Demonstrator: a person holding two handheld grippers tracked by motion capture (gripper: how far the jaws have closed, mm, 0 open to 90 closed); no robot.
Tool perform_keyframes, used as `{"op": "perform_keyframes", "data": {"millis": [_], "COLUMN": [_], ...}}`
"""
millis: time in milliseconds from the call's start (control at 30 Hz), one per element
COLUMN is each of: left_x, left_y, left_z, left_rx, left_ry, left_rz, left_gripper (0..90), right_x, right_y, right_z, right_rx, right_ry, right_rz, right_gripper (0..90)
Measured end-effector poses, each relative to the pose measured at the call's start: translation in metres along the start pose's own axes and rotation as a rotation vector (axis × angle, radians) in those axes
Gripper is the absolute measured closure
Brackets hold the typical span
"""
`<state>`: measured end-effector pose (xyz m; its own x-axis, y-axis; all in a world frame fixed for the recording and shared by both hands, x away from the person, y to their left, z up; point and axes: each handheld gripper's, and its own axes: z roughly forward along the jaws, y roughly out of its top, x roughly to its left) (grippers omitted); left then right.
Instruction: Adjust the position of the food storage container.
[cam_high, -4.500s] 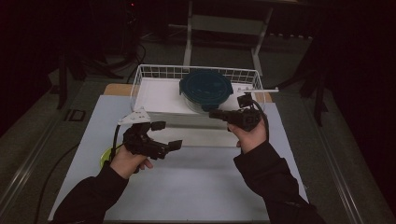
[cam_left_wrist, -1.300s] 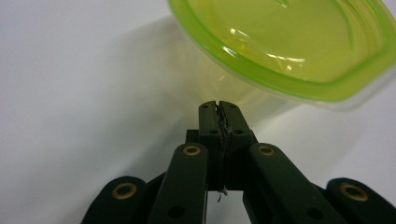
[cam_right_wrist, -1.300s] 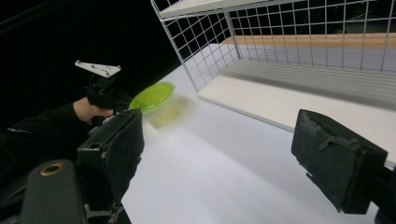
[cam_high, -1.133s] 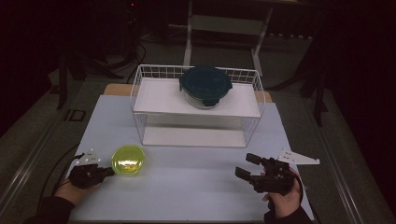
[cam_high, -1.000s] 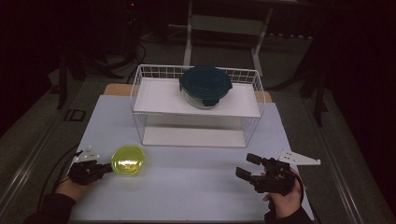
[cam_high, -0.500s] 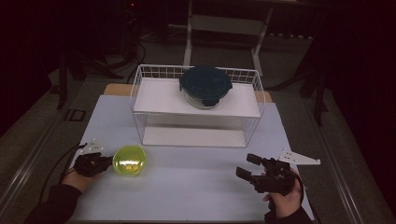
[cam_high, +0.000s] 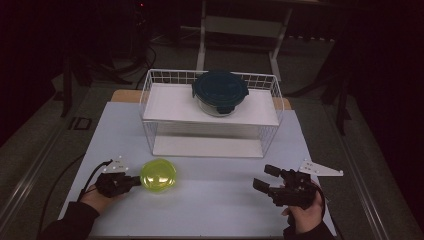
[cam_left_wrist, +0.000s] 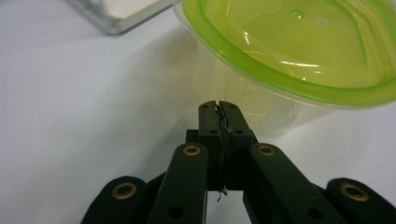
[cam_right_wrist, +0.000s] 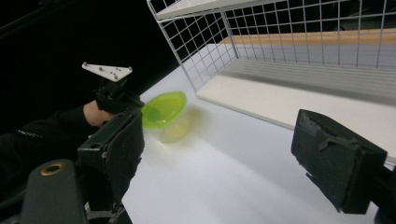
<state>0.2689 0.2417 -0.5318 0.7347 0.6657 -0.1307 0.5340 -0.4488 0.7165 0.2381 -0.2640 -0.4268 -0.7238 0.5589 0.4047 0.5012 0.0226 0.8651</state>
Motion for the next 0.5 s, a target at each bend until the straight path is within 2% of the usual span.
{"op": "perform_keyframes", "data": {"millis": [100,167,200,267,333,433,500], "left_x": [-0.010,-0.013,-0.019,-0.024,-0.022,-0.014,-0.007], "left_y": [0.004,0.006,0.009,0.012,0.015,0.018,0.021], "left_z": [0.009,0.012,0.016,0.018,0.020,0.023,0.026], "left_rx": [0.022,0.027,0.028,0.024,0.022,0.025,0.011], "left_ry": [-0.029,-0.043,-0.062,-0.068,-0.053,-0.021,-0.015], "left_rz": [0.027,0.030,0.054,0.072,0.064,0.050,0.032], "left_gripper": [87.8,87.8,87.8,87.6,87.7,87.7,87.7], "right_x": [0.001,0.001,0.000,0.000,0.000,0.001,0.000], "right_y": [0.000,0.000,0.000,0.000,0.000,0.000,0.000], "right_z": [0.000,-0.001,-0.001,-0.001,-0.001,-0.001,-0.002], "right_rx": [0.000,-0.005,-0.005,-0.005,-0.005,-0.007,-0.011], "right_ry": [-0.004,-0.004,-0.004,-0.002,-0.003,-0.004,-0.004], "right_rz": [-0.010,-0.008,-0.007,-0.005,-0.005,-0.008,-0.006], "right_gripper": [16.8,16.8,16.8,16.8,16.8,16.8,16.8]}}
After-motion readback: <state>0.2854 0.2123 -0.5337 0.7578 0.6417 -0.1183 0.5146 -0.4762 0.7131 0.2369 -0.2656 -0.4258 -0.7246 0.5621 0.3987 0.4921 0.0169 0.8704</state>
